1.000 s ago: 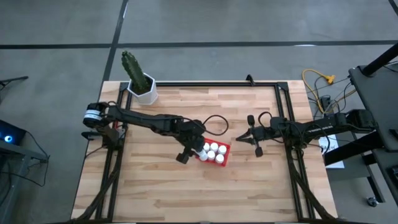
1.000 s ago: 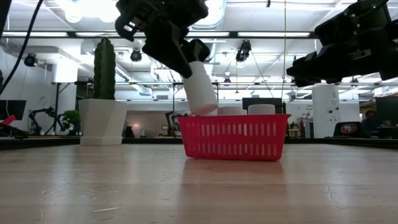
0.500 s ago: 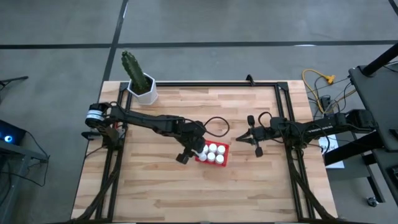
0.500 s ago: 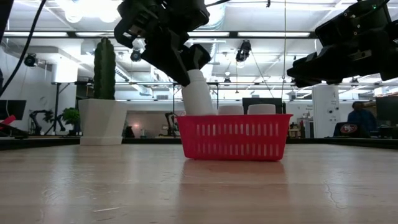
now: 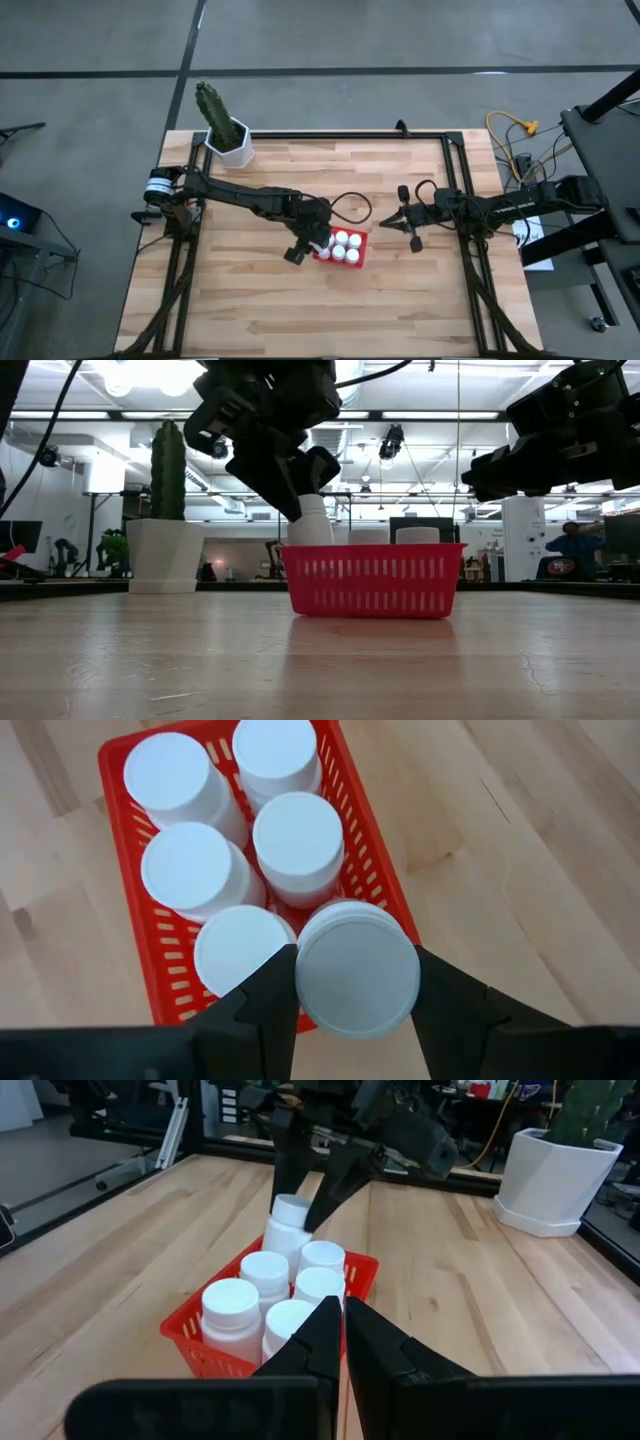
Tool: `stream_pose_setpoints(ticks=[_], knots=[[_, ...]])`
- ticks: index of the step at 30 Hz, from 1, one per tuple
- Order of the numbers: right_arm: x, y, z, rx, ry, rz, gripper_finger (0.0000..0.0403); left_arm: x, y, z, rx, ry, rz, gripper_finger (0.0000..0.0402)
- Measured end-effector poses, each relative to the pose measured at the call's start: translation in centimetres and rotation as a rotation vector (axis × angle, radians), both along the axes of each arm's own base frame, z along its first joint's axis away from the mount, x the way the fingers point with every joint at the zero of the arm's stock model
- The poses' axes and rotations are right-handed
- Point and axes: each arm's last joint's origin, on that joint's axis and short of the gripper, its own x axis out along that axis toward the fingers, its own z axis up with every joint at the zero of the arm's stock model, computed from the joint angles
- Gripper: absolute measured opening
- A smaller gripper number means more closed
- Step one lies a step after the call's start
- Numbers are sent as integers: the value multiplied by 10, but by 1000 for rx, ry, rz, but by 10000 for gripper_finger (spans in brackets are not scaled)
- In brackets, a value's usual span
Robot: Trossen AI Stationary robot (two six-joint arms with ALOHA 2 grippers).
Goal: Pick and place pill bottles into a basket
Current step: Put the white pill bottle into the red bin, then return to Home Position
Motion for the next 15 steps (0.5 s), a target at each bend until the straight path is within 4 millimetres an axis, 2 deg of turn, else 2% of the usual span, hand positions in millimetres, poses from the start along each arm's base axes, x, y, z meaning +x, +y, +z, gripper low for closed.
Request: stream_pose_setpoints(ticks=[8,15], knots=[[0,0,-1,0,3,0,8,-1,0,0,-6,15,11,213],[0,0,-1,0,4,0,8,0,0,1,-13,10,21,223]])
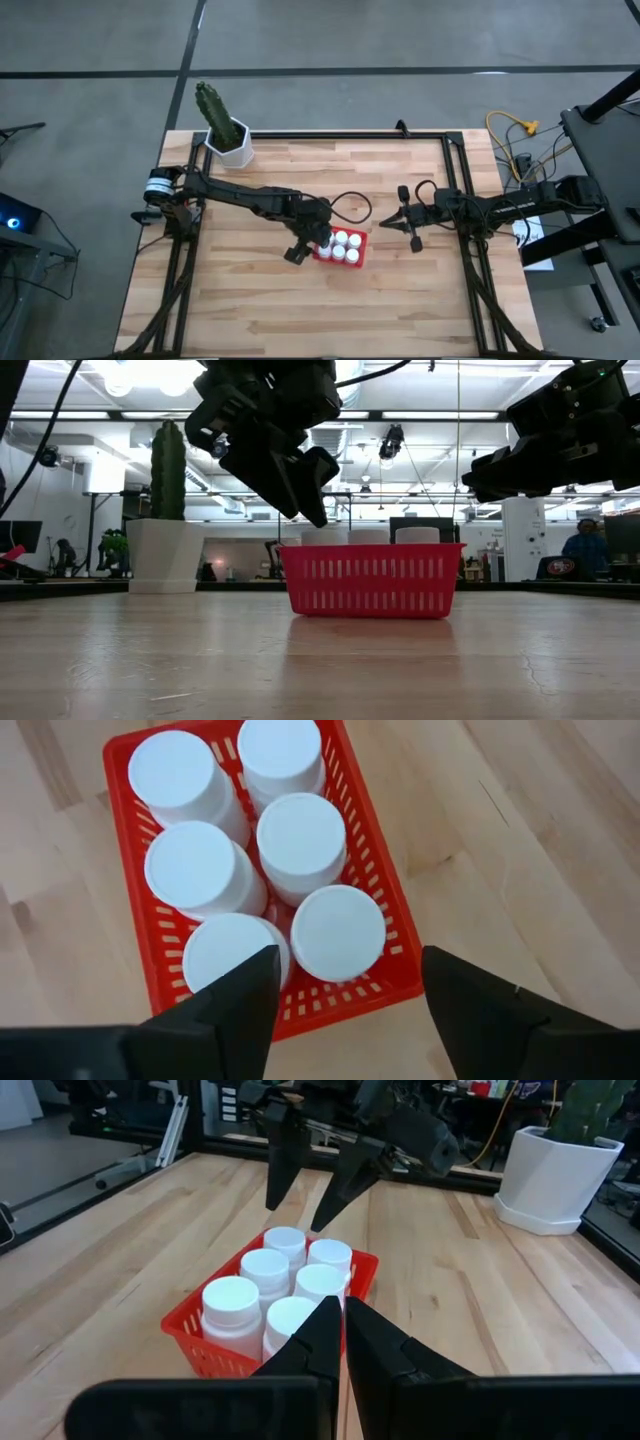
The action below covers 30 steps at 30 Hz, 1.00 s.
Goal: Pick and place pill bottles into a basket
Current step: Return to Home Position
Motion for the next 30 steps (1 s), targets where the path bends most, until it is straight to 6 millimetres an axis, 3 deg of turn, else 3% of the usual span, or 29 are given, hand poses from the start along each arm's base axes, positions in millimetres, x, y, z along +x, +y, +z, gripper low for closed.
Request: stream_pose_setpoints(ticks=[5,10,14,21,30], knots=[[0,0,0,-10,-5,2,8,3,0,5,11,-47,0,225],[-1,0,3,-27,-59,6,8,-3,1,27,3,-217,2,225],[-11,2,-6,-27,-110,36,8,-17,2,35,-6,-274,10,226],[-12,2,-7,-19,-104,41,8,-50,3,36,-25,-310,61,226],[-12,2,-2,-25,-155,56,8,-108,6,32,-63,-570,82,226]])
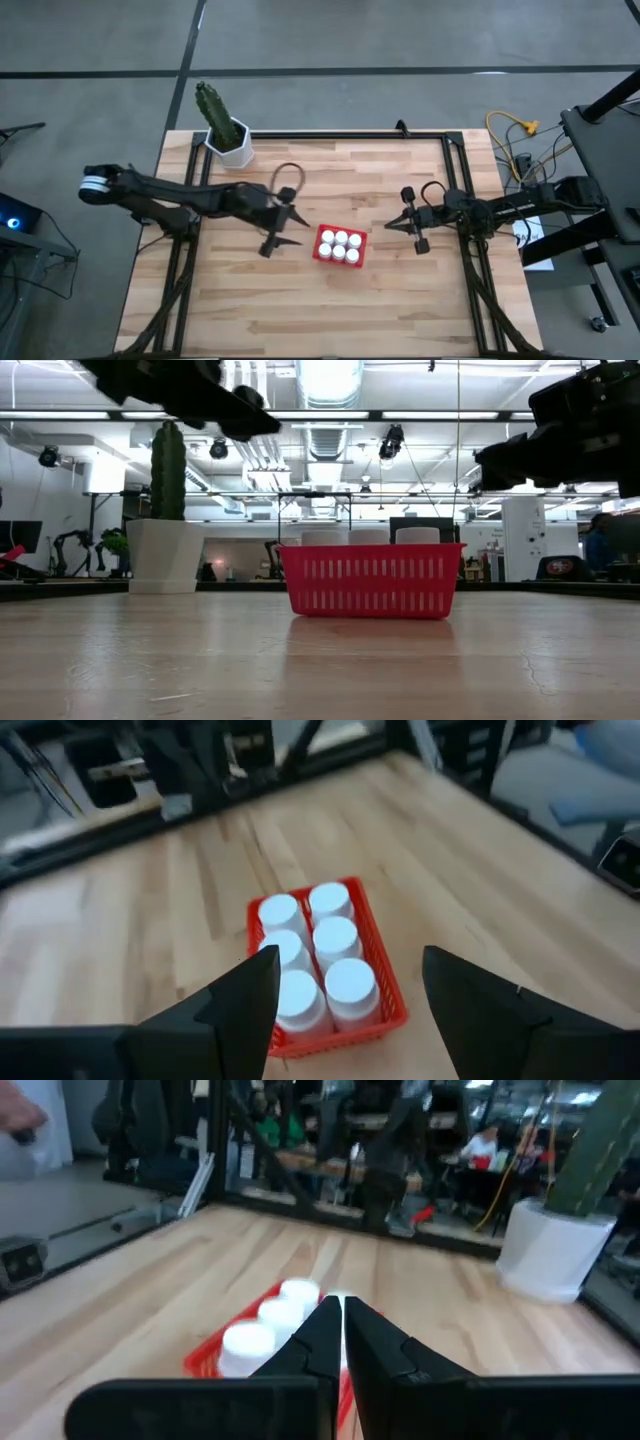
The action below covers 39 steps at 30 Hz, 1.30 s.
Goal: Pick and place pill bottles into a basket
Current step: Return to Home Position
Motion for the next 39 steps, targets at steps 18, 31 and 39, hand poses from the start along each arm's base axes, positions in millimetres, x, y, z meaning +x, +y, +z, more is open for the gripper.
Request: stream_pose_setpoints(ticks=[18,31,39], knots=[[0,-3,5,18,-42,-114,8,-107,9,-41,-113,-218,189,226],[-4,-4,15,17,-122,-134,8,-132,10,-55,-126,-313,194,226],[-10,-3,22,38,-167,-134,8,-145,11,-66,-158,-329,204,226]])
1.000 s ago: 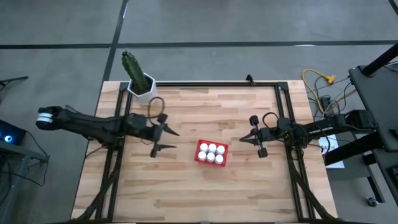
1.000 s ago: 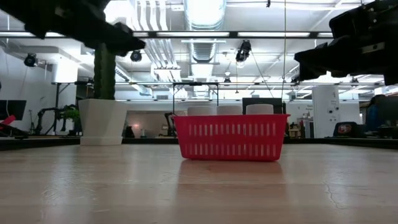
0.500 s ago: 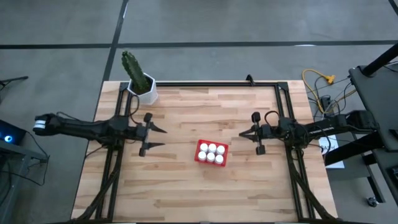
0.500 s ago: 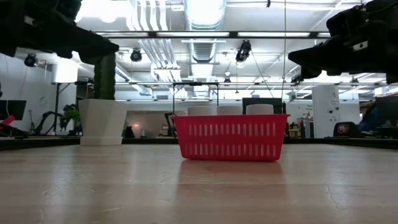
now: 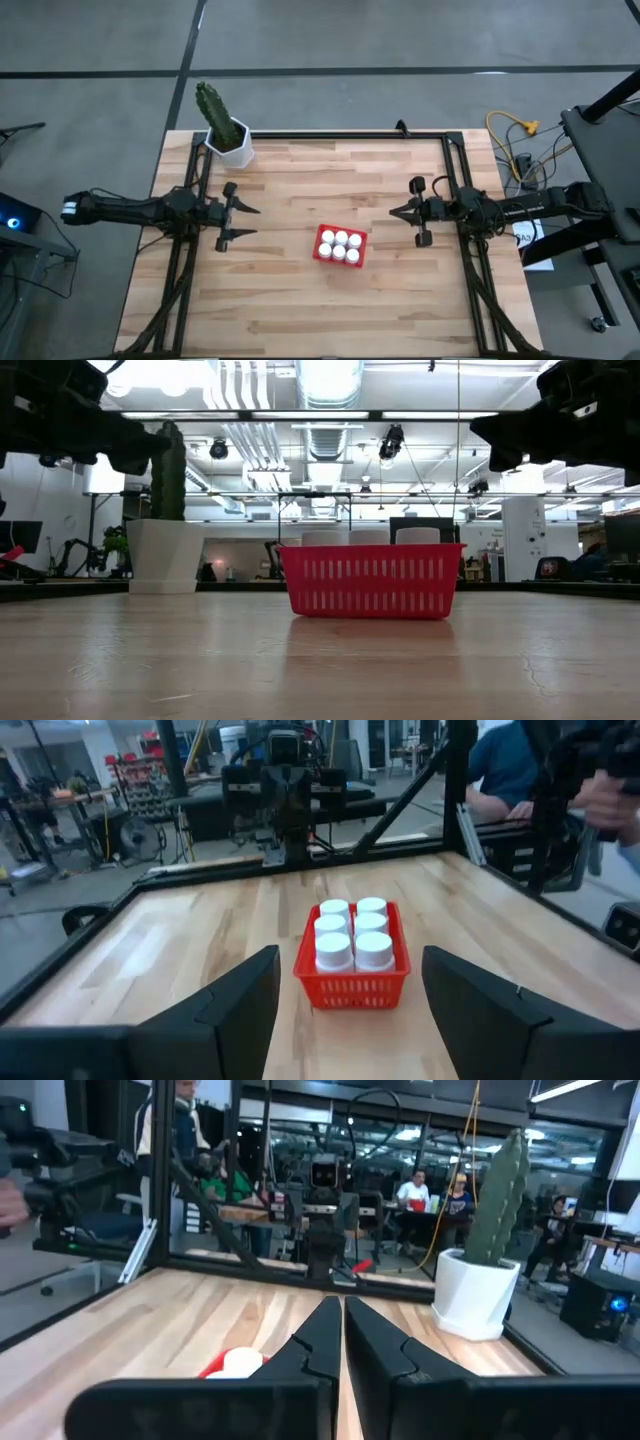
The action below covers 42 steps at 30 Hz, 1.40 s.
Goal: Pick and place pill bottles into a basket
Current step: Return to Home Position
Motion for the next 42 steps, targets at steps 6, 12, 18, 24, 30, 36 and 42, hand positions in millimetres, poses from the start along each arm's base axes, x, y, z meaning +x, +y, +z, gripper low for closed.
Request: stream_pose_setpoints(ticks=[6,12,18,24,30,36,42], knots=[[-5,-1,0,23,28,-36,8,-10,0,0,-45,-1,5,226],[-10,-1,0,28,45,-51,8,-17,2,-2,-41,6,43,226],[-13,-1,-4,26,92,-51,8,-20,3,-7,-37,26,88,226],[-14,-2,-9,22,148,-86,8,-20,3,-10,-36,35,90,226],[-18,-2,-3,19,95,-104,8,-19,3,-18,-45,59,92,226],[-26,-1,3,-5,35,-106,8,-19,3,-18,-61,51,93,226],[-37,-1,8,-12,-11,-107,8,-19,3,-19,-60,54,93,226]])
